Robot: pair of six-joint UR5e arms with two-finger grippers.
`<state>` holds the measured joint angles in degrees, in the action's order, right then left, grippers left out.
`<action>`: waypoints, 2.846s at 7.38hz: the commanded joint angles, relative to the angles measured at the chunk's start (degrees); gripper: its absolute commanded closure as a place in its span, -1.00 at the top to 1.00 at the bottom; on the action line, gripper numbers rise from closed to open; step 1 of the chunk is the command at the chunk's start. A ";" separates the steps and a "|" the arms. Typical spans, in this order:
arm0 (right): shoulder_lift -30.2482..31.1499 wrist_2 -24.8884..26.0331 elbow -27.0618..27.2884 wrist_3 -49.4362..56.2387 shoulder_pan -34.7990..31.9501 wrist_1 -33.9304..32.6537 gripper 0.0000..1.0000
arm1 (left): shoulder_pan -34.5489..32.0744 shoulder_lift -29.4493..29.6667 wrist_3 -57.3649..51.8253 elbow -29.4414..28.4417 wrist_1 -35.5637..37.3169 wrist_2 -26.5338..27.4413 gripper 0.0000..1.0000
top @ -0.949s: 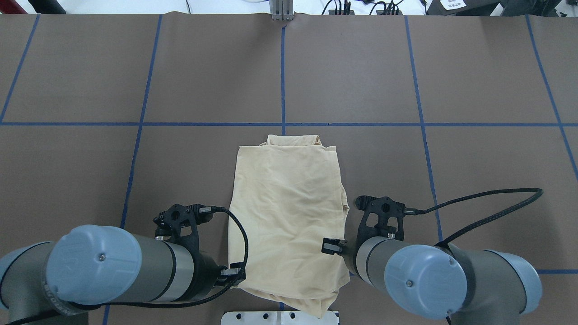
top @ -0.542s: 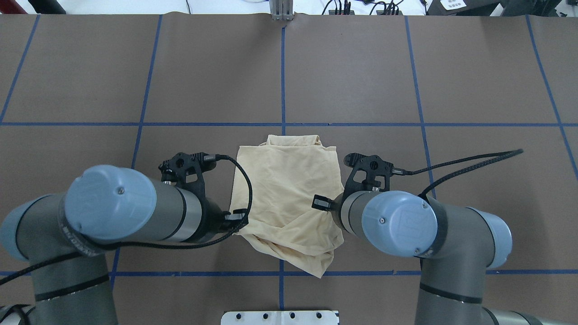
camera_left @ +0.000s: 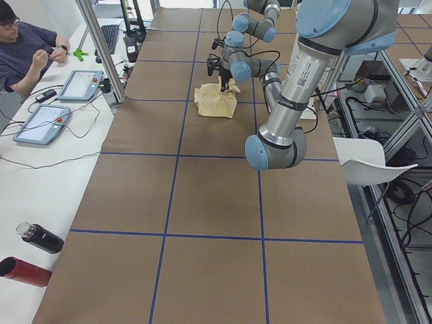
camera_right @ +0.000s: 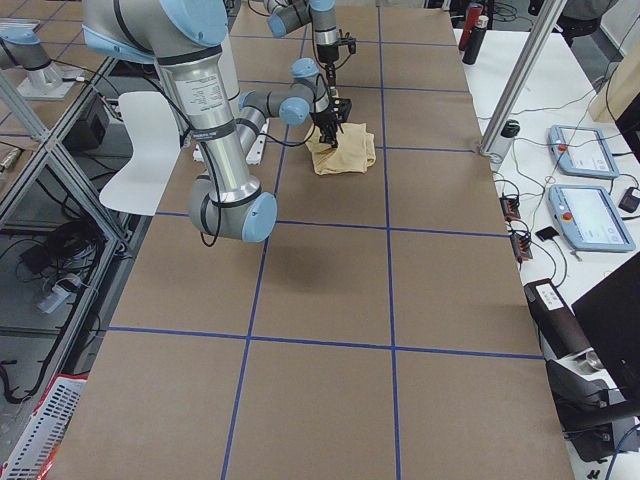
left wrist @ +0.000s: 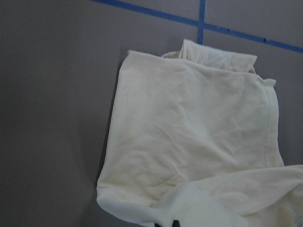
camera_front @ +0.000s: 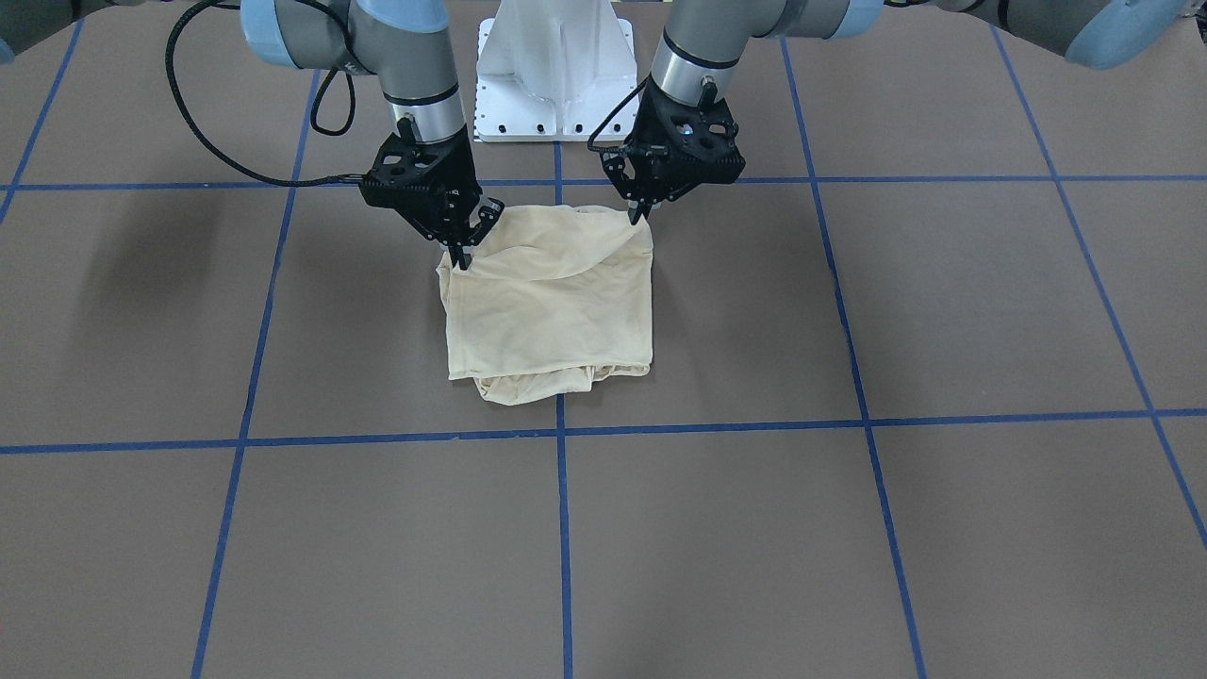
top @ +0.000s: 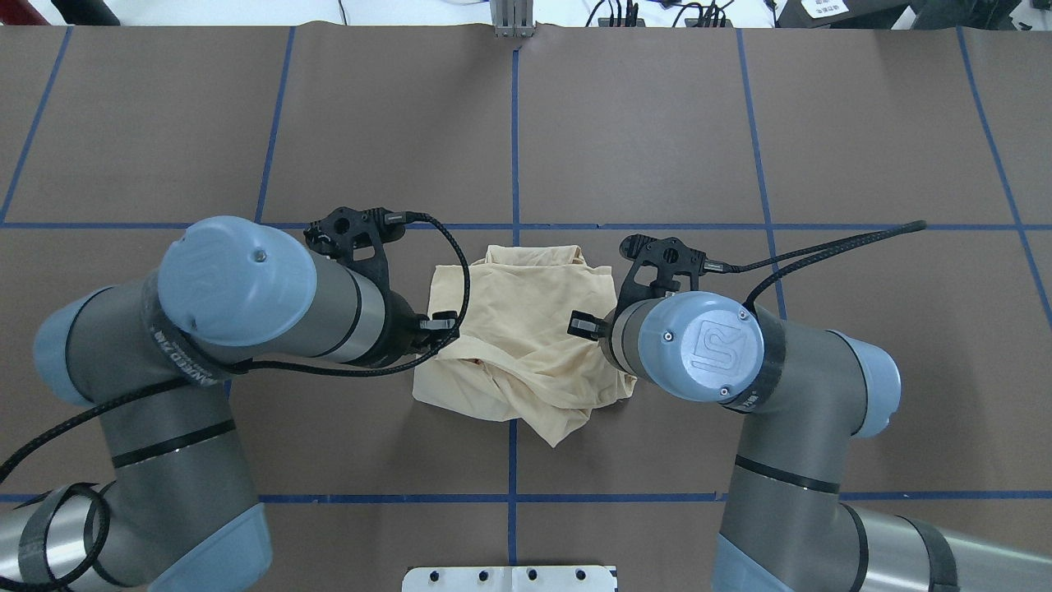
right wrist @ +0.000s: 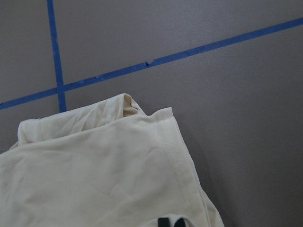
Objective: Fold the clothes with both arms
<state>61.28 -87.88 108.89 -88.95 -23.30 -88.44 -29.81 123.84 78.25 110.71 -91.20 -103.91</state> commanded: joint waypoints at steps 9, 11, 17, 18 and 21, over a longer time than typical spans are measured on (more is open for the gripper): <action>-3.36 -0.18 -12.22 4.21 -3.68 5.47 1.00 | -4.99 5.21 -8.99 -24.41 -14.75 0.47 1.00; -5.71 -4.81 -11.78 7.73 -6.04 4.77 1.00 | -7.27 3.52 -15.08 -23.53 -16.99 -0.67 1.00; -13.99 2.95 -13.00 21.40 2.36 -9.02 0.90 | -14.14 -4.48 -32.37 -18.69 -17.43 -8.41 1.00; -14.08 3.24 -14.05 23.28 2.99 -9.29 0.81 | -14.14 -4.48 -32.28 -18.69 -17.43 -8.41 1.00; -14.17 7.01 -15.64 29.35 3.17 -9.39 -0.71 | -14.14 -4.57 -31.93 -18.69 -17.43 -8.41 1.00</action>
<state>47.11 -82.87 94.01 -61.88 -20.21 -97.74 -43.94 119.33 46.10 92.02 -108.63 -112.32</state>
